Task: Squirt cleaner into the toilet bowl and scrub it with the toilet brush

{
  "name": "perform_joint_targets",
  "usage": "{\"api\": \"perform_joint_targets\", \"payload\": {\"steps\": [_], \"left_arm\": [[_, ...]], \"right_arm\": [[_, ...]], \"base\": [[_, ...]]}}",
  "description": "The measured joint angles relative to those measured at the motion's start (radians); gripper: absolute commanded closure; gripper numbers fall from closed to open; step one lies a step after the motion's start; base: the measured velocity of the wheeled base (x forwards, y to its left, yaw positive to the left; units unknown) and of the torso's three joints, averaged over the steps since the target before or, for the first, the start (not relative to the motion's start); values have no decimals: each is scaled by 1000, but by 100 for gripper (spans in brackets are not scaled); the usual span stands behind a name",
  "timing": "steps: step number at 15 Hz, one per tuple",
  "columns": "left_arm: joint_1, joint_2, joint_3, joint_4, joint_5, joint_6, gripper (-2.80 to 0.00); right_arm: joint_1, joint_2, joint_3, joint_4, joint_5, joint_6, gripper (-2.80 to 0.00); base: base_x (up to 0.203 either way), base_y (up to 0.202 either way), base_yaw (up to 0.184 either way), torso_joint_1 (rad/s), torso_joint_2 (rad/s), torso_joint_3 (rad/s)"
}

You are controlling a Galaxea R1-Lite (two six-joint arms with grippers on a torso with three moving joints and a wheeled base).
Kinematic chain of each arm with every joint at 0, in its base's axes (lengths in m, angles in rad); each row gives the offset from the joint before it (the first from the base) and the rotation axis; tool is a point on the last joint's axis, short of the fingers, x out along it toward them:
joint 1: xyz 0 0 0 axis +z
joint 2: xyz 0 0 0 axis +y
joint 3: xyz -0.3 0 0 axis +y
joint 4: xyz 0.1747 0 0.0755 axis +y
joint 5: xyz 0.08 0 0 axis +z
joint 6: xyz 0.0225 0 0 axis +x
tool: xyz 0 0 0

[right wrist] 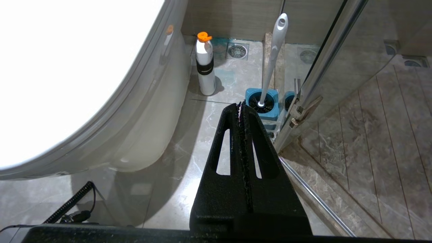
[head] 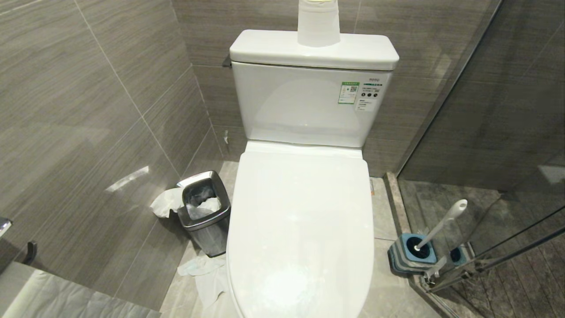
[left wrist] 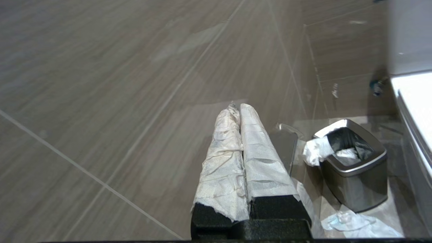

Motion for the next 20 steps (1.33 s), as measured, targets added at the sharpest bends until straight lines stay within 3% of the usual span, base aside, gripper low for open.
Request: {"api": "perform_joint_targets", "payload": {"steps": [7, 10, 13, 16, 20], "left_arm": [[-11, -156, 147, 28, -28, 8, 0], [-15, -196, 220, 25, -42, -53, 0], [-16, -205, 306, 42, -145, -140, 0], [-16, -208, 405, 91, -256, -179, 0], [-16, -208, 508, 6, -288, -232, 0]], "right_arm": [[0, 0, 0, 0, 0, 0, 0], [0, 0, 0, 0, 0, 0, 0], [-1, 0, 0, 0, 0, 0, 0], [-1, 0, 0, 0, 1, 0, 0], [0, 0, 1, 0, 1, 0, 0]], "base": [[0, 0, 0, 0, 0, 0], [0, 0, 0, 0, 0, 0], [0, 0, 0, 0, 0, 0], [0, 0, 0, 0, 0, 0], [0, 0, 0, 0, 0, 0]]}}
